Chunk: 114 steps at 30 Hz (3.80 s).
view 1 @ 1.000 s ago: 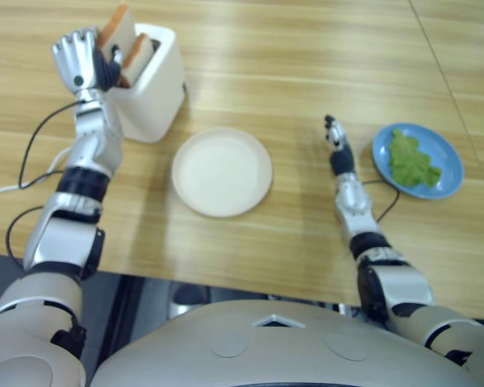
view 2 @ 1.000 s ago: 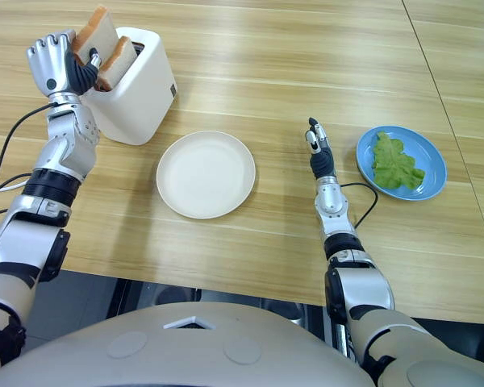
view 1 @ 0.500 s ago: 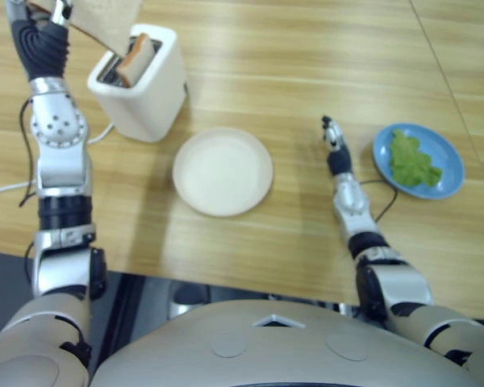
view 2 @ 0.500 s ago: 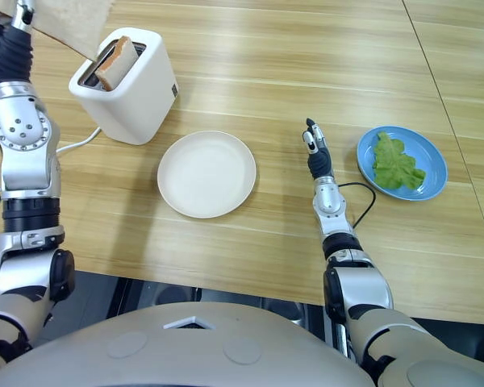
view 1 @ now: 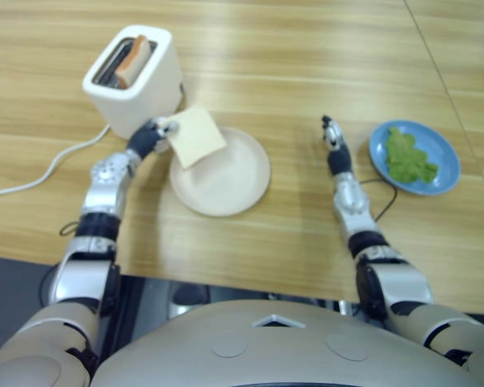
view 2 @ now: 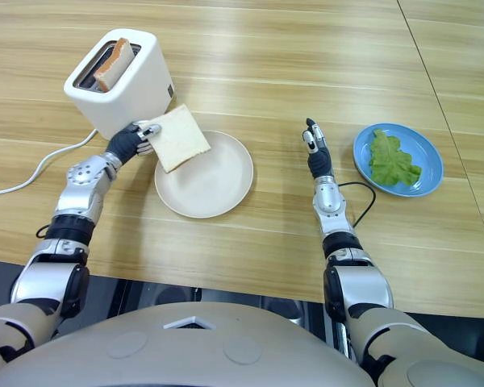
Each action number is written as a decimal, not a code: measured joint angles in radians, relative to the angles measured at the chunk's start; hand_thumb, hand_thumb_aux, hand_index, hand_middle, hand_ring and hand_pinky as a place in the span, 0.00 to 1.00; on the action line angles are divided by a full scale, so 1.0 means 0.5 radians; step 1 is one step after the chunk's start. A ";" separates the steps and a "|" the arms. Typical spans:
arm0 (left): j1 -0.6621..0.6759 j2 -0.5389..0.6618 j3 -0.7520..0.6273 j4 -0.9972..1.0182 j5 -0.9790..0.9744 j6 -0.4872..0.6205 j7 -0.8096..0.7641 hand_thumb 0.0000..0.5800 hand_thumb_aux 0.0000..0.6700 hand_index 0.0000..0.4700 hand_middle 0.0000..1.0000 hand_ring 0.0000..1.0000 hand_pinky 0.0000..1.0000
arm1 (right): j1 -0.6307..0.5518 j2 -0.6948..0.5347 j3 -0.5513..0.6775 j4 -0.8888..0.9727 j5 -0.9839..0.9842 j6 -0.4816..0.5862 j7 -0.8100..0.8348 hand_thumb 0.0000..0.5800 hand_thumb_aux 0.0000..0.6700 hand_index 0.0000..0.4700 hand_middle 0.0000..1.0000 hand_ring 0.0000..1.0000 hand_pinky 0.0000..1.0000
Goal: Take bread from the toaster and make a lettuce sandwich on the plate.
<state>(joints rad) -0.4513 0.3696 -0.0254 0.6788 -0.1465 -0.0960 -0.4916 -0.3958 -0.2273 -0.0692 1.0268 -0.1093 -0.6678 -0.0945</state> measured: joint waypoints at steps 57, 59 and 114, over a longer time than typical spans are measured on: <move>0.242 -0.165 -0.016 -0.675 0.118 -0.257 0.022 0.00 0.00 0.00 0.00 0.00 0.00 | -0.084 -1.517 0.906 0.157 -1.907 0.831 -0.889 0.00 0.00 0.00 0.00 0.00 0.00; 0.246 -0.165 -0.019 -0.675 0.125 -0.255 0.026 0.00 0.00 0.00 0.00 0.00 0.00 | -0.123 -1.502 0.964 0.241 -1.916 0.835 -0.901 0.00 0.00 0.00 0.00 0.00 0.00; -0.071 -0.265 0.198 0.088 0.092 -0.391 0.200 0.00 0.00 0.00 0.00 0.00 0.00 | 0.324 -0.869 0.580 -1.960 -1.118 0.678 -0.462 1.00 1.00 0.98 1.00 1.00 1.00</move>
<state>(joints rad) -0.4867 0.2370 0.0735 0.7226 -0.1005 -0.2913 -0.3918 -0.2336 -0.6621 0.2209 0.0470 -0.6681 -0.3287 -0.3252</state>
